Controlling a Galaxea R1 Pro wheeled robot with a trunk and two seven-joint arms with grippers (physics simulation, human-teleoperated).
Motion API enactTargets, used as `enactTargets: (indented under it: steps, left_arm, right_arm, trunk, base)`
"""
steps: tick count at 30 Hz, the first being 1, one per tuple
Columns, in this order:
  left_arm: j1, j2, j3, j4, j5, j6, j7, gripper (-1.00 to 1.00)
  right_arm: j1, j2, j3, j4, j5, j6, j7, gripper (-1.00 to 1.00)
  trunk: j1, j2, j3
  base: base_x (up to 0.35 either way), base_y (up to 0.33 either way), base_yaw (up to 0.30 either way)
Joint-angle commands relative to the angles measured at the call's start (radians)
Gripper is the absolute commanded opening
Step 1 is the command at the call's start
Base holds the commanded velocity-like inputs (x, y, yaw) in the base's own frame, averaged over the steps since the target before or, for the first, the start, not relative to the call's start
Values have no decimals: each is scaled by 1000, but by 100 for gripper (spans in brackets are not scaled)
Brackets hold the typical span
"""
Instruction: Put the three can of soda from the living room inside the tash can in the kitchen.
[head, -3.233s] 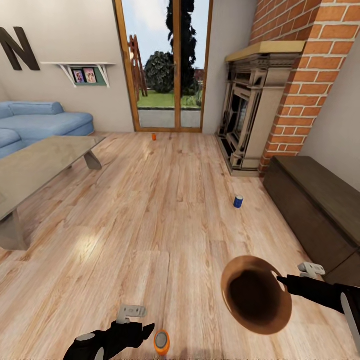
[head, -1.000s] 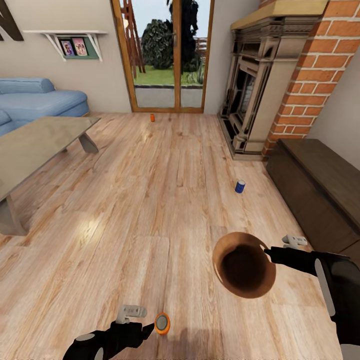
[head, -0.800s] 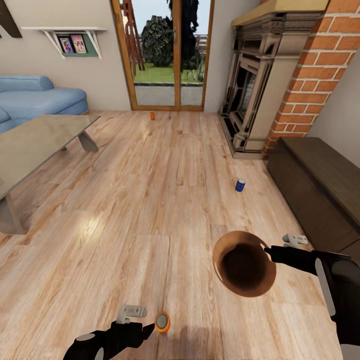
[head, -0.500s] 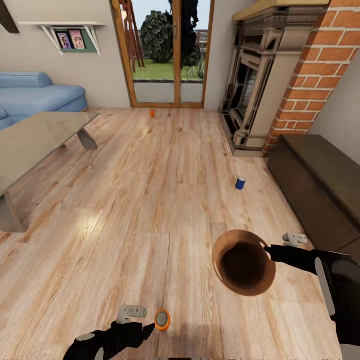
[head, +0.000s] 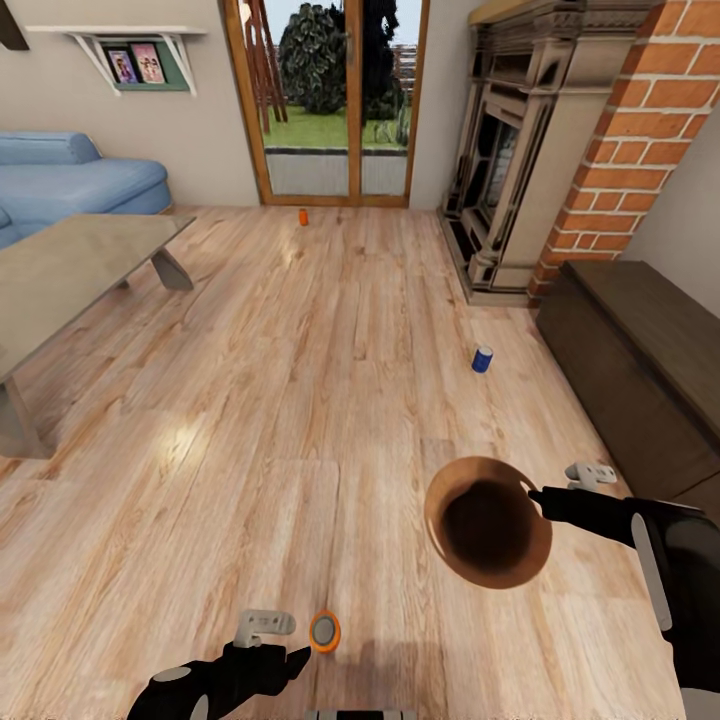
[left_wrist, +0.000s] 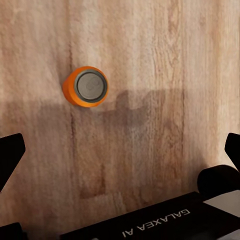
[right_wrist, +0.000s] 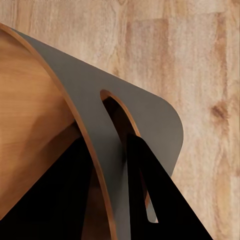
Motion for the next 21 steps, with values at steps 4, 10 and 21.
enactTargets:
  steps: [4,10,21]
  left_arm:
    - [0,0,0,0,1,0,0,100]
    - [0,0,0,0,2,0,1,100]
    - [0,-1,-1,0,3,0,1,100]
  right_arm:
    - [0,0,0,-3,-23,5,-1,-100]
    - [0,0,0,-3,-23,5,-1,-100]
    - [0,-1,-1,-3,-23,5,-1,-100]
  trunk:
    - [0,0,-7]
    - [0,0,-16]
    - [0,0,-33]
  base:
    - [0,0,0]
    - [0,0,0]
    - [3,0,0]
